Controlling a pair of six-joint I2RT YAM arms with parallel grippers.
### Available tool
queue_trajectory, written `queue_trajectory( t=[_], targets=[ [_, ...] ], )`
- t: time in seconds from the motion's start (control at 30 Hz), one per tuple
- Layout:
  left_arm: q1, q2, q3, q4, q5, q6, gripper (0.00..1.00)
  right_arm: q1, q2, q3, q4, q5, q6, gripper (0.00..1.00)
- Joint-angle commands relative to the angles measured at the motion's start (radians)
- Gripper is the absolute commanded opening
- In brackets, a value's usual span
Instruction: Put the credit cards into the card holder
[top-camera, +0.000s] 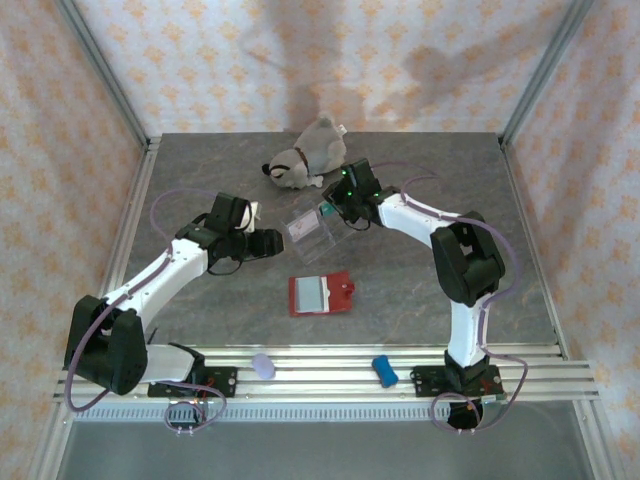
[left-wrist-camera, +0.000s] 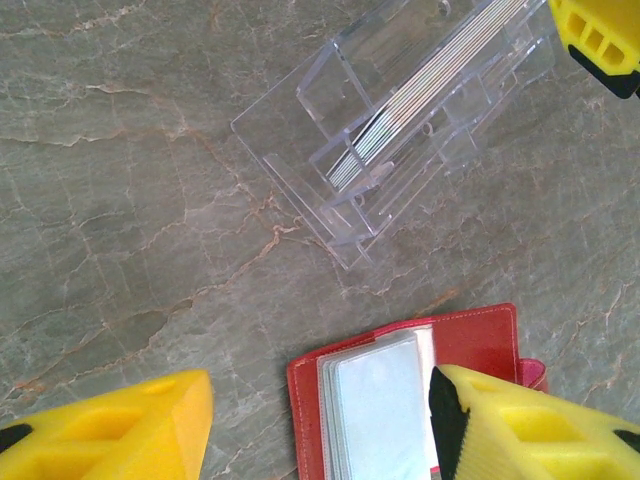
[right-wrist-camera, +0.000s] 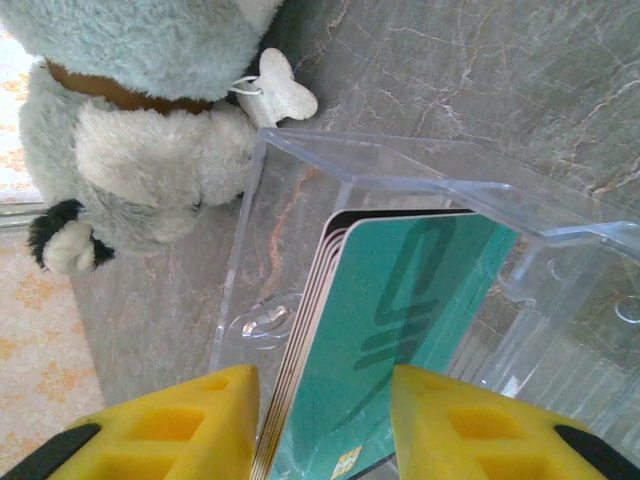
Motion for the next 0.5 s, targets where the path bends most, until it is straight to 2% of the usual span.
queue_trajectory(
  t=[0.0,0.2,0.47],
  targets=[
    [0.006,-0.026,-0.008,-0.017,-0.012,0.008,0.61,0.000,-0.061,-0.018,0.044,0.012,0.000,0.39],
    [0.006,-0.026,-0.013,-0.008,-0.012,0.010,0.61,0.000,-0.070,-0.018,0.046,0.010,-0.013,0.39],
    [0.006,-0.015,-0.007,-0.017,-0.013,0.019,0.61,0.000,-0.068,-0.018,0.051,0.012,-0.020,0.31]
  ],
)
